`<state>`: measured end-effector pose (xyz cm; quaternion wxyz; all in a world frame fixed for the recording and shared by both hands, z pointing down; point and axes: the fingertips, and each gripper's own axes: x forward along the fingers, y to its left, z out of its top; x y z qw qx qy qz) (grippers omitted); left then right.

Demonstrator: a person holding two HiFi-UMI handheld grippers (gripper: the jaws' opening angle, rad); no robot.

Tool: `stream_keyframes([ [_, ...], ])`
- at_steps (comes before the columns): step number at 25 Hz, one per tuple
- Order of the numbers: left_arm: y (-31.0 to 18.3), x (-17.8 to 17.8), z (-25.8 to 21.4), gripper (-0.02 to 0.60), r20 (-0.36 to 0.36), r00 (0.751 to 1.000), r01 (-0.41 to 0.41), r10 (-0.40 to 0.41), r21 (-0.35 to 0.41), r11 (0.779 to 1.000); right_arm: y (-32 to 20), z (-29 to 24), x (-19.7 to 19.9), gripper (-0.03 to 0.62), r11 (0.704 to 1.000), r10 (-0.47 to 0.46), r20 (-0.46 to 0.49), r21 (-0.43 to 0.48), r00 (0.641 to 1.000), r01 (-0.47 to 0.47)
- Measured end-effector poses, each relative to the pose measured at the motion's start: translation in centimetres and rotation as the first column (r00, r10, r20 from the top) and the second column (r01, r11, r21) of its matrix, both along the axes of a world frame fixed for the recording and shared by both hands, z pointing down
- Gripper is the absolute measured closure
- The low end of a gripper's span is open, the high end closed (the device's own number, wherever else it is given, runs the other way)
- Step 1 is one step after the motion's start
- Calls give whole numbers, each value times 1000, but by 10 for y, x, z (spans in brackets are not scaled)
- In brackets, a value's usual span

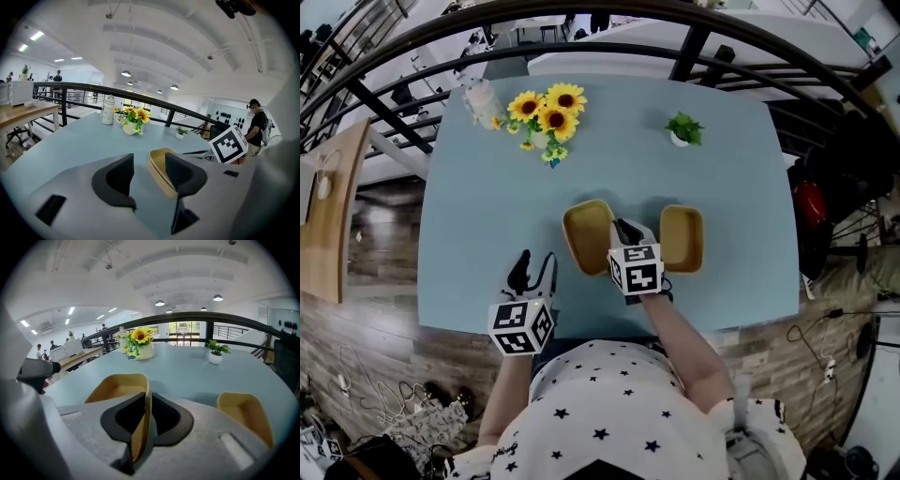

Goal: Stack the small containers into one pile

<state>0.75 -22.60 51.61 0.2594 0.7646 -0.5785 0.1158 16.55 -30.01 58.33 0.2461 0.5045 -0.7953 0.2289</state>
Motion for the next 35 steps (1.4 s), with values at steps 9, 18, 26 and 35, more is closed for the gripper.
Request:
stream_keyframes([
  [9, -8, 18, -4, 385, 3, 998, -58, 58, 16, 998, 7, -23, 22, 551, 999, 25, 12, 48, 1000, -26],
  [18, -18, 54, -2, 387, 0, 986, -167, 167, 19, 986, 20, -30, 84, 528, 989, 133, -34, 62, 991, -131],
  [26, -21, 75, 6, 387, -6, 972, -235, 235, 0, 972, 25, -22, 150, 528, 965, 262, -88, 55, 961, -258],
  [35, -22, 87, 14, 386, 2, 964, -267, 267, -27, 963, 36, 0, 205, 528, 939, 341, -133, 2, 931, -343],
])
